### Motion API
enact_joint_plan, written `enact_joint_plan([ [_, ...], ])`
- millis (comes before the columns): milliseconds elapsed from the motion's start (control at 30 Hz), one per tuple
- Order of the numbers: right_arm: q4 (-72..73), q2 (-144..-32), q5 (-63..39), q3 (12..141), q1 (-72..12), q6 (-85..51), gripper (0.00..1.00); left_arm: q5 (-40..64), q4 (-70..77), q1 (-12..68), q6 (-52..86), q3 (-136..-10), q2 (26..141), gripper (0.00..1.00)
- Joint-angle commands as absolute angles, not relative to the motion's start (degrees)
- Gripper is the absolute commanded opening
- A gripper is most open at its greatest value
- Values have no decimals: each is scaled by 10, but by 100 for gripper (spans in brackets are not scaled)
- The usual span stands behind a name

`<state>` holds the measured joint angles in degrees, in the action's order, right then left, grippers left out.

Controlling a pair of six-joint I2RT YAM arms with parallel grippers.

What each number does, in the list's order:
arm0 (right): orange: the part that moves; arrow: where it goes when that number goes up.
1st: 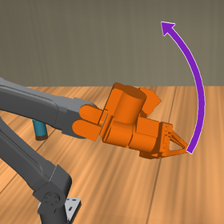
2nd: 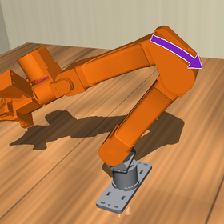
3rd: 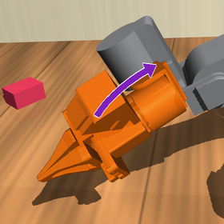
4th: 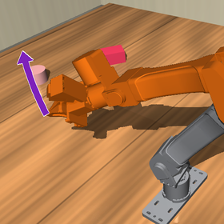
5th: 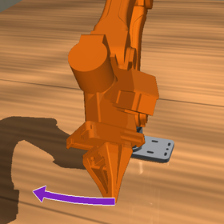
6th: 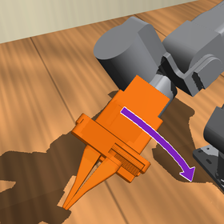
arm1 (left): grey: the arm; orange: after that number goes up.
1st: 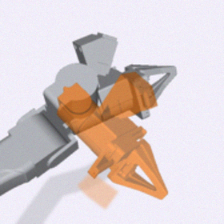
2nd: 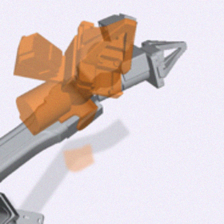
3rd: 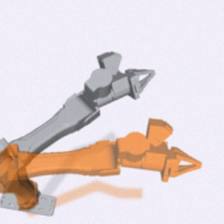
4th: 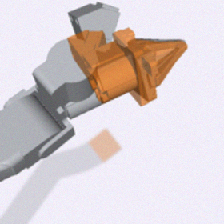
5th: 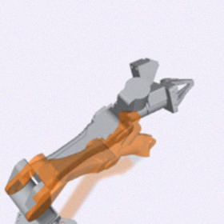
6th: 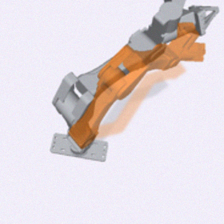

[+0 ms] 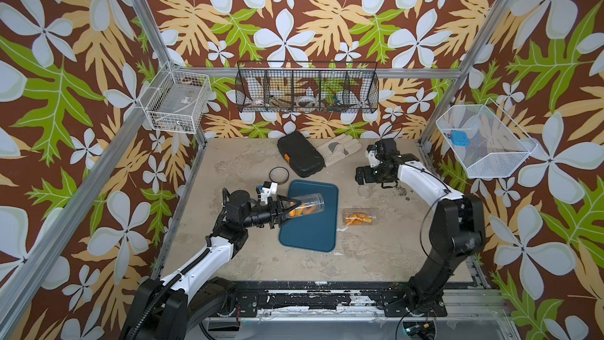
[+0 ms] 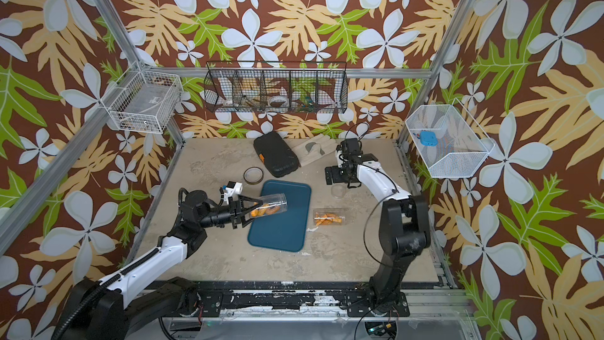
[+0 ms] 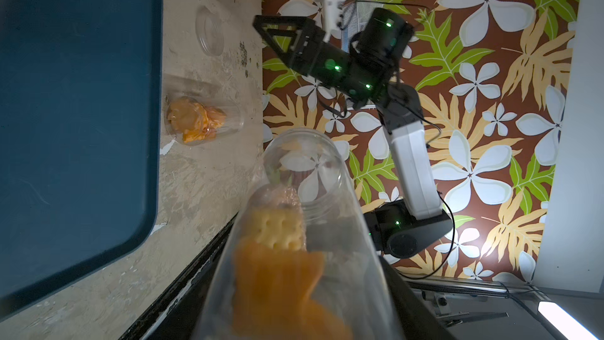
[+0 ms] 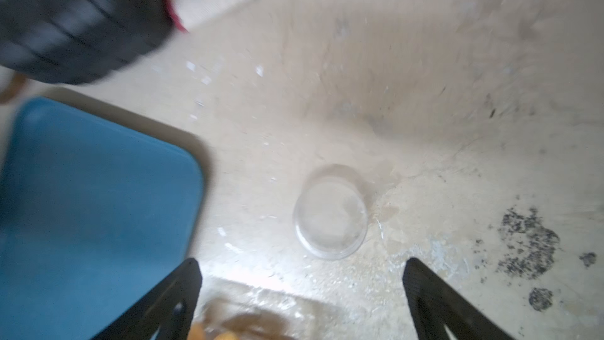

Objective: Pour the cookies out of the jar
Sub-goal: Pour the cookies in the jar onto the tray.

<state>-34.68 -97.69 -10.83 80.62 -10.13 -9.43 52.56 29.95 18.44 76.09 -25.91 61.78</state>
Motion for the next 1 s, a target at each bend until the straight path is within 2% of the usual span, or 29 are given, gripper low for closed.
enact_joint_plan([
  [0,-352,-926,-238,776,-102,-146,97,525,314,184,724,-257,629,20],
  [167,-338,-833,-329,667,-108,-191,97,535,310,183,683,-261,661,20],
  [333,-338,-779,-334,587,-109,-193,97,545,269,181,613,-280,708,20],
  [700,-343,-748,-332,569,-110,-201,97,578,135,152,426,-368,855,19],
  [967,-333,-747,-331,554,-110,-207,97,588,82,152,356,-416,928,19],
])
